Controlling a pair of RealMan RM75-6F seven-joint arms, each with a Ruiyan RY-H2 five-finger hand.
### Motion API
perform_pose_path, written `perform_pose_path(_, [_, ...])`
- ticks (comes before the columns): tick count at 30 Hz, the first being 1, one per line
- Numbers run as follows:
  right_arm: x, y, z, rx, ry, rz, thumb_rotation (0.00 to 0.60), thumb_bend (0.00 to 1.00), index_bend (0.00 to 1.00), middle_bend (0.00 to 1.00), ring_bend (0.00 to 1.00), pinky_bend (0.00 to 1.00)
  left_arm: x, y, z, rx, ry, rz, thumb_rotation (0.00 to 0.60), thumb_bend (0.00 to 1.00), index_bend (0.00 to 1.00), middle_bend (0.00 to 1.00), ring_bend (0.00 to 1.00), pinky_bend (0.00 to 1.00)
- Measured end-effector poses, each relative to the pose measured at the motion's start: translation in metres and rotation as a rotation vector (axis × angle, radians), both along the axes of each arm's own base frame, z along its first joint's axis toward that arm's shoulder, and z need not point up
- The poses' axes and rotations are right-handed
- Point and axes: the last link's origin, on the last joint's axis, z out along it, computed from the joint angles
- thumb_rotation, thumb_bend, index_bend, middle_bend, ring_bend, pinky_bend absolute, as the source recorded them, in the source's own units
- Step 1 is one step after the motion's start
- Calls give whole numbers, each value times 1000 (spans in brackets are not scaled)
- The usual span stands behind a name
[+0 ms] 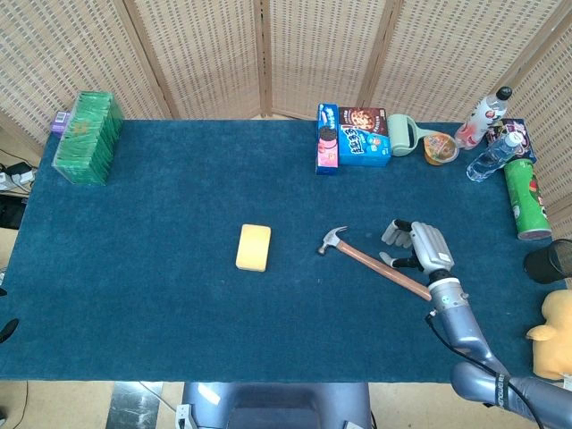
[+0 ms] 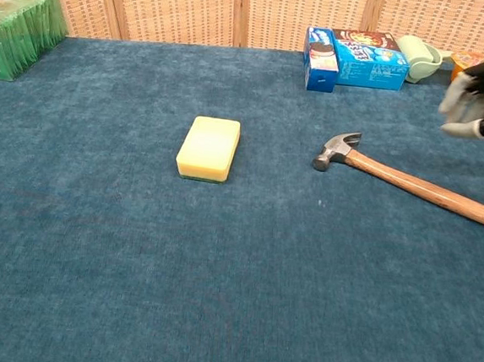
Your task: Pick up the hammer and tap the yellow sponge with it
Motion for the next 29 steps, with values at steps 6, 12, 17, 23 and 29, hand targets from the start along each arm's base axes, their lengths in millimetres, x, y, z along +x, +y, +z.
perform_pose_path(6, [-22,31,19,-124,186,57,600,373,591,609,607,565,-2,0,-9,5,-25,-17,600,223,422,327,233,164])
perform_pose_path(12, [-45,65,28,-172,287,55,600,373,615,624,615,567,-4,-2,-18,-1,-41,-21,600,223,423,326,233,164])
perform_pose_path(17, [-59,89,36,-189,324,43,600,374,618,625,615,567,-3,-7,-22,-17,-48,-6,600,223,422,326,233,164])
perform_pose_path(23, [-68,109,47,-206,317,30,600,370,617,626,615,567,1,-11,-23,-13,-45,-3,600,223,422,326,233,164])
perform_pose_path(29, [-70,119,56,-215,315,33,600,370,618,625,615,567,7,-9,-27,-22,-45,-10,600,223,422,326,233,164])
